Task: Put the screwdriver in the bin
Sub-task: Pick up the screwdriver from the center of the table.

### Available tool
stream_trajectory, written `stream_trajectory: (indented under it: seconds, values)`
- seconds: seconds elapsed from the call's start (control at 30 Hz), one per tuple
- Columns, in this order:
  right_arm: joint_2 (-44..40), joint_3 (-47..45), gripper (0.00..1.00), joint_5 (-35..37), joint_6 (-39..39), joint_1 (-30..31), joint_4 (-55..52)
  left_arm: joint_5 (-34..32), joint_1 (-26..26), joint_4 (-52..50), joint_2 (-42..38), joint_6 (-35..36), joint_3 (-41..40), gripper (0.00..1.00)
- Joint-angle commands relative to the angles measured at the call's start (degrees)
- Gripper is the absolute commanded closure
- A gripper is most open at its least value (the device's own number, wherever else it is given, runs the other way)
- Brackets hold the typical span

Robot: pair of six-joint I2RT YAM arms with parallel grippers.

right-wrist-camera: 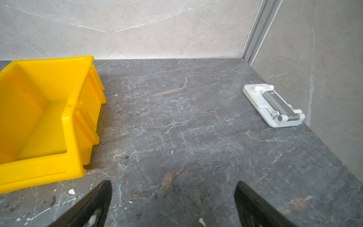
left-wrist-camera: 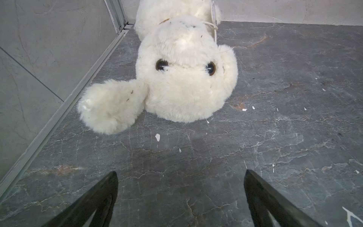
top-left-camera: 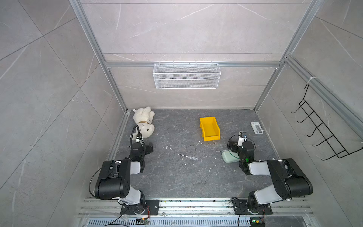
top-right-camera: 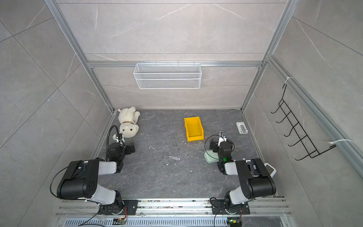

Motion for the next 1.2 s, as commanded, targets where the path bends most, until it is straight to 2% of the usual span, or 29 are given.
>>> stream_trajectory:
  seconds: [0.0, 0.93, 1.0, 1.07, 1.17]
  values:
    - [-0.19, 1.12, 0.01, 0.66, 0.24, 0.16, -0.85, 0.49, 0.12, 2.08, -0.41, -0.65, 1.02, 0.00]
    - [-1.05, 0.22, 0.01, 1.93, 0.66, 0.20, 0.62, 0.43, 0.11, 2.80, -0.95, -0.13, 0.58, 0.00]
    - [-3.40, -0.56, 0.01, 2.53, 1.21, 0.11, -1.13, 1.89, -0.03, -0.57, -3.38, 0.56, 1.26, 0.00]
    - [-3.63, -2.23, 0.01, 1.52, 0.18, 0.34, 3.22, 2.56, -0.37, -5.63, -6.83, 1.05, 2.73, 0.00]
    - [-7.77, -0.97, 0.01, 1.93, 0.12, 0.46, -3.20, 3.09, -1.06, -12.58, -11.62, 1.97, 4.75, 0.00]
